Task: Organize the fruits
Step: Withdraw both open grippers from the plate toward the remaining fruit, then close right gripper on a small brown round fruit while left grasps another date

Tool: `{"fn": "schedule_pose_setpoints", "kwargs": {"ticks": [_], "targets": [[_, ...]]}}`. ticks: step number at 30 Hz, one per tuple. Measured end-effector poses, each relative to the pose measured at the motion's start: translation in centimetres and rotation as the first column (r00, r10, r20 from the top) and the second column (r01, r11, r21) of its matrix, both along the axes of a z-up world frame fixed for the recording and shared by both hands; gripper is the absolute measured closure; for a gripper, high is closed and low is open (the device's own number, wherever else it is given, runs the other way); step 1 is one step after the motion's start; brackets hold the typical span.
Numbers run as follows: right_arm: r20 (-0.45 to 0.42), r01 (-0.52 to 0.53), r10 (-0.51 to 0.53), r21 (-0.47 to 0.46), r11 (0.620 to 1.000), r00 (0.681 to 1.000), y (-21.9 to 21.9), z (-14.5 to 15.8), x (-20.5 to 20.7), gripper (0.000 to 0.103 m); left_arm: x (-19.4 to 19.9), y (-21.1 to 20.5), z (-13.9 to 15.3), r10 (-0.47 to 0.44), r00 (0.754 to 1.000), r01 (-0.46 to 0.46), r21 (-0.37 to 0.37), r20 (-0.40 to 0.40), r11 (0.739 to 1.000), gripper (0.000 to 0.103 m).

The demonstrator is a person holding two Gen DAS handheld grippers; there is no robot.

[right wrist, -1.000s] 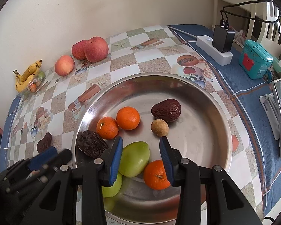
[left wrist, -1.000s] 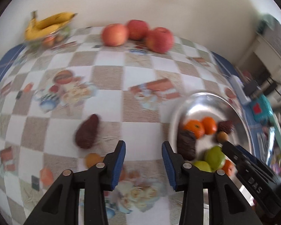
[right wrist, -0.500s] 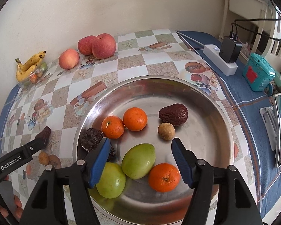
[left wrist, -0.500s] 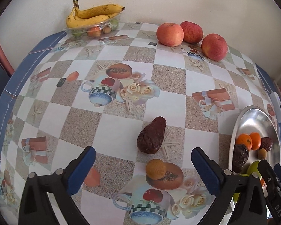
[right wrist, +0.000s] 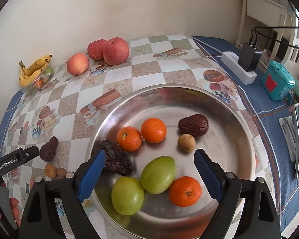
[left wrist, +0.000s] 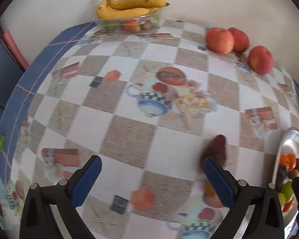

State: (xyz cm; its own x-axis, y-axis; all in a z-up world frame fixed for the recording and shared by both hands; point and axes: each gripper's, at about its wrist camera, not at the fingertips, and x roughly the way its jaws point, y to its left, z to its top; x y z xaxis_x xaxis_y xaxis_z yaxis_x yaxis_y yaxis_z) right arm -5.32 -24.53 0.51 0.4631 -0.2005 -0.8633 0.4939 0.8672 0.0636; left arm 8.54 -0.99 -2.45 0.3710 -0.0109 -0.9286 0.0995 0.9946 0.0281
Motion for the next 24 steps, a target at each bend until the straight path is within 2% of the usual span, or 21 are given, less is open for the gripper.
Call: {"fn": "schedule_pose_setpoints", "kwargs": {"ticks": [6,15,18,22,24], "targets": [[0.025,-0.068,0.067,0.013,0.998,0.997,2.9,0.7,1.5,0.012,1.3,4.0,-0.2,0.086,0.996,-0.086,0.002,-0.012,0.996,0.0],[0.04,-0.233,0.233,-0.016,0.972,0.972,8.8,1.5,3.7,0.012,2.1,7.8,-0.4,0.183,0.982,-0.186,-0.065,-0.051,0.98,0.0],[0.034,-0.274,0.274,-0.01,0.962,0.961,10.8,1.1,4.4,0.012,2.1,7.9,-0.8,0.172,0.982,-0.18,-0.09,-0.083,0.98,0.0],[0.003,-0.342,0.342,-0.001,0.94,0.94,13.4,0.1,5.2,0.013,2.0,6.9,-1.3,0.108,0.987,-0.123,-0.121,-0.12,0.985,0.0],[-0.026,-0.365,0.365,0.007,0.931,0.931,14.4,-0.8,5.4,0.019,1.9,6.3,-1.4,0.078,0.989,-0.094,-0.126,-0.125,0.988,0.0]]}}
